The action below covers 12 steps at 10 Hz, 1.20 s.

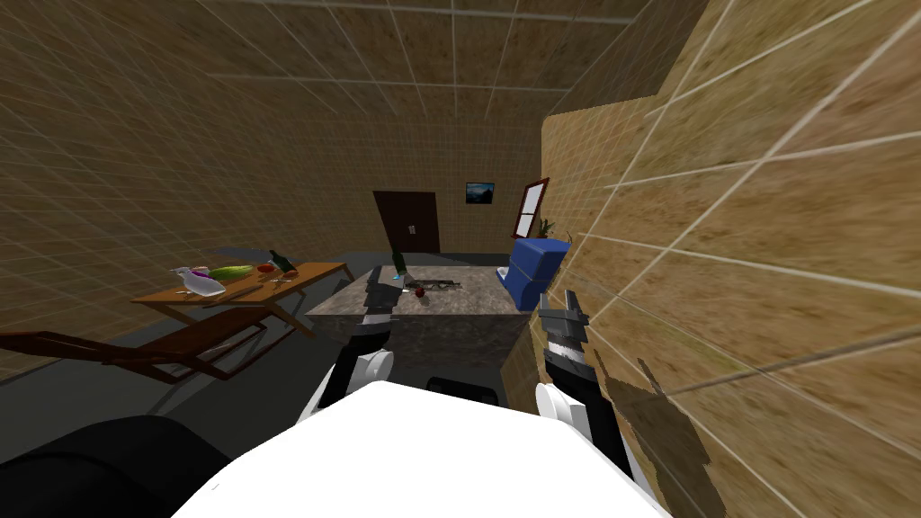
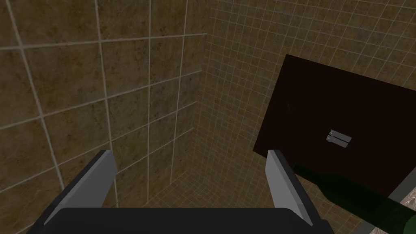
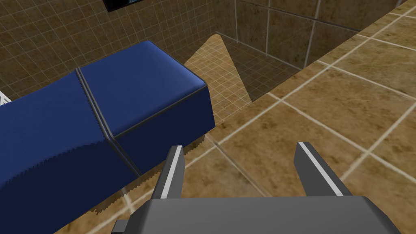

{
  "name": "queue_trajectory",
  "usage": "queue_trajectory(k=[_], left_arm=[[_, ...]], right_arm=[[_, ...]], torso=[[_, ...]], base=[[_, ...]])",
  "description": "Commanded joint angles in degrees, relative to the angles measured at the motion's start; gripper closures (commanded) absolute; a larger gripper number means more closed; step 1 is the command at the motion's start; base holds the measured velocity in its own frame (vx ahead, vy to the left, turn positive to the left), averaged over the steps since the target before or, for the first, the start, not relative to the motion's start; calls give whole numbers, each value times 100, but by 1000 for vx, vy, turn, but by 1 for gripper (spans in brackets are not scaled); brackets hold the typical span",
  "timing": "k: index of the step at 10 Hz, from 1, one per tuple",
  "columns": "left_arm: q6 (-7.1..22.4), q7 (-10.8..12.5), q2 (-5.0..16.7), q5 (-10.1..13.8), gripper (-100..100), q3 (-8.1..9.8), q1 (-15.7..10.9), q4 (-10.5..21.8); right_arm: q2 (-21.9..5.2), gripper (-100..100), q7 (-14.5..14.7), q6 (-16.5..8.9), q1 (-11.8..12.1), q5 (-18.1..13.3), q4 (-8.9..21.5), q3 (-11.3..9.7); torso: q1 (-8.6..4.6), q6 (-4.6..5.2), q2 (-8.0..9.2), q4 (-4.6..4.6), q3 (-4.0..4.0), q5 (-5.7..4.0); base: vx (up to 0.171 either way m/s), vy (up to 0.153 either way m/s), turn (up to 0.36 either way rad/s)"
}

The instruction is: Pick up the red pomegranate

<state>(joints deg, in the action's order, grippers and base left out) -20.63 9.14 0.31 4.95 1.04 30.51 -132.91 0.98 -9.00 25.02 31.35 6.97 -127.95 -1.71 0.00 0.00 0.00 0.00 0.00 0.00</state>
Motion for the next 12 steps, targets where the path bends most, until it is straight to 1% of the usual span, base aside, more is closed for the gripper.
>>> queue_trajectory(k=[1,4,7,8,10,11,12], left_arm=[[90,23,191,39,-100,-21,-179,193],[288,63,411,104,-100,-44,-511,588],[601,123,607,197,-100,-69,-1012,1102],[601,123,607,197,-100,-69,-1012,1198],[868,173,731,271,-100,-84,-1428,1622],[868,173,731,271,-100,-84,-1438,1713],[1018,201,800,310,-100,-88,-1673,1954]], right_arm=[[0,0,0,0,0,0,0,0],[0,0,0,0,0,0,0,0],[0,0,0,0,-1,0,0,0],[0,0,0,0,-1,0,0,0],[0,0,0,0,0,0,0,0],[0,0,0,0,0,0,0,0],[0,0,0,0,0,0,0,0]], torso=[[0,0,0,0,0,0],[5,0,11,2,6,1],[9,0,16,4,9,2],[8,0,16,3,9,2],[3,1,9,2,5,1],[3,0,12,2,7,1],[4,0,12,3,7,1]], base=[[-16,8,36],[-40,11,30],[-51,18,45],[-36,12,14],[-36,4,48],[-37,9,19],[-34,11,36]])
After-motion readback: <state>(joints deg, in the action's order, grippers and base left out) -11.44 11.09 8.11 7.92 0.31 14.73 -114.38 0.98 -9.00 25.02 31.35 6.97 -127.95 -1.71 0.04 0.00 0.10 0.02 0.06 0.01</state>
